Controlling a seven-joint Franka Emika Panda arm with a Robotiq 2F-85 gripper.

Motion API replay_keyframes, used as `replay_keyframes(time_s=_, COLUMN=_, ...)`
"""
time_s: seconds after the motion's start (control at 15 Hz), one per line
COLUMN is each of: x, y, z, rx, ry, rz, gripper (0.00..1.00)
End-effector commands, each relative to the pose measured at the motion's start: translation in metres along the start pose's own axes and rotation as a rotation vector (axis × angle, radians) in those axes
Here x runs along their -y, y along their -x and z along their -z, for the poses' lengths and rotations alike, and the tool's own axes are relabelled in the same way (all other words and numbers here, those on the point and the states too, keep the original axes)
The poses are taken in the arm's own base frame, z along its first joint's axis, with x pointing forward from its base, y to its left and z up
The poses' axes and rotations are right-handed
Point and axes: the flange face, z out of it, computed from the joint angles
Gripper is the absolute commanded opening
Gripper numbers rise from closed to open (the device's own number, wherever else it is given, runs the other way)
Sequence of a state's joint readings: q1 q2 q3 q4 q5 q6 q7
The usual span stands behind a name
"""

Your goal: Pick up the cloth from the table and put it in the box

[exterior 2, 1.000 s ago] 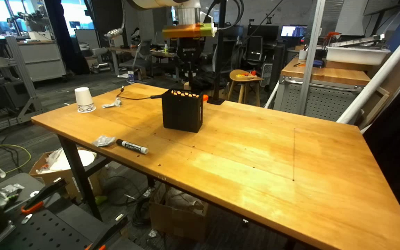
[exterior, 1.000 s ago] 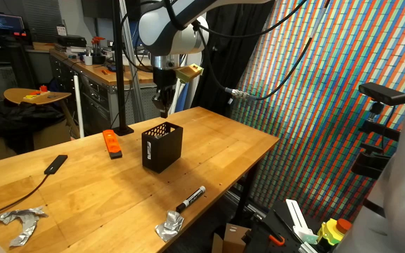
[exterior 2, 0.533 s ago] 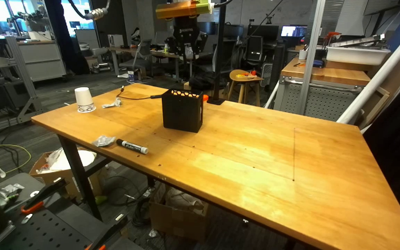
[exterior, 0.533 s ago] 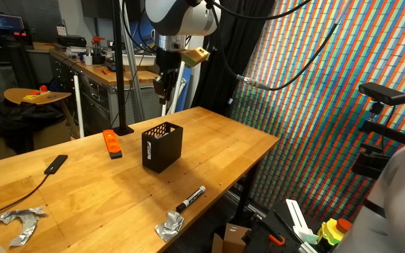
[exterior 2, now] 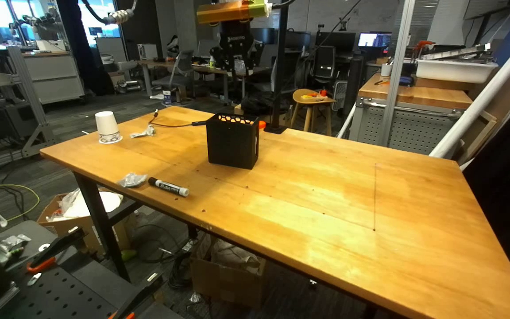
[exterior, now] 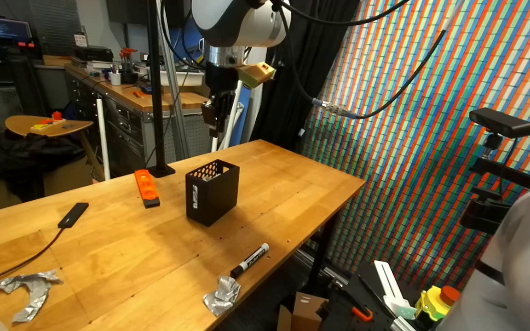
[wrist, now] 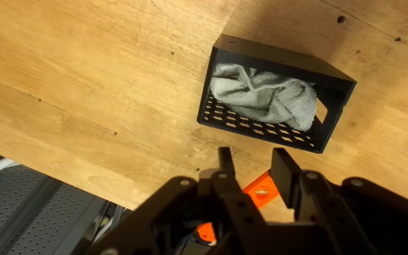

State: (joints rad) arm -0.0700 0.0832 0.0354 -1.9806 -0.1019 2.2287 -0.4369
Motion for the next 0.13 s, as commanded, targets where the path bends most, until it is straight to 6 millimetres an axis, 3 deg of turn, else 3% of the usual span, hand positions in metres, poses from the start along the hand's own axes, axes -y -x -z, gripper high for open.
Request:
replay_keyframes(time_s=0.0, x=0.0000, y=-0.0003, z=0.0006, rx=0.001, ry=0.000, rz=0.000, gripper=0.36)
replay_keyframes(time_s=0.07, x=0.0000, y=-0.0003, z=0.0005, rx=0.000, ry=0.000, rz=0.000, gripper=0.36)
